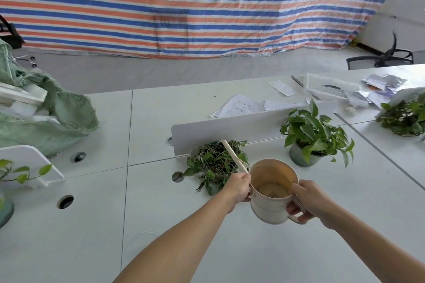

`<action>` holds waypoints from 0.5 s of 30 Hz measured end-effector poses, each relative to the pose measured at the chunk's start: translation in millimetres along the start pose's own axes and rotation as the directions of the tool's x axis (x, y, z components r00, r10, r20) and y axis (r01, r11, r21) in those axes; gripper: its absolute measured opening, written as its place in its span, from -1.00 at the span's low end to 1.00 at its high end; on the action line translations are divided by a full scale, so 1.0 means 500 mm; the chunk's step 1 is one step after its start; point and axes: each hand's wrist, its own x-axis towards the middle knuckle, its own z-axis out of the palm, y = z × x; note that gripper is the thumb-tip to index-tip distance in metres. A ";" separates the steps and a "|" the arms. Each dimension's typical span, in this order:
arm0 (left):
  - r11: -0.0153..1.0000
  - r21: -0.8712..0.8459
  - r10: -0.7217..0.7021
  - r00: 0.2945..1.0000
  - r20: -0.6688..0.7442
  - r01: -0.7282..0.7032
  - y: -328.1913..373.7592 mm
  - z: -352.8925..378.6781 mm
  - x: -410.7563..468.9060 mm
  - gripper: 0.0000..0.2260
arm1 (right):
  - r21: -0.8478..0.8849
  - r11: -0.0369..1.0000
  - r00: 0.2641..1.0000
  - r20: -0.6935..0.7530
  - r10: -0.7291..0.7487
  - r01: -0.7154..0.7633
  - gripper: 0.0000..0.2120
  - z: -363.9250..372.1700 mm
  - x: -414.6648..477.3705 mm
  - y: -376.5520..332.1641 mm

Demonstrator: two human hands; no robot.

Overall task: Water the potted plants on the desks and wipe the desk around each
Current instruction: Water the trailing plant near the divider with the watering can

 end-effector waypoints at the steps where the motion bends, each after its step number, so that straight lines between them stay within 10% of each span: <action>1: 1.000 0.003 0.003 1.000 0.001 -0.003 -0.003 -0.001 -0.005 -0.67 | -0.007 1.000 1.000 0.002 0.003 -0.003 -0.79 0.001 -0.005 0.002; 15: 0.998 0.054 0.013 0.999 0.037 -0.015 -0.030 0.038 -0.051 -0.67 | -0.039 0.998 0.999 -0.004 0.044 -0.044 -0.70 -0.016 -0.060 0.044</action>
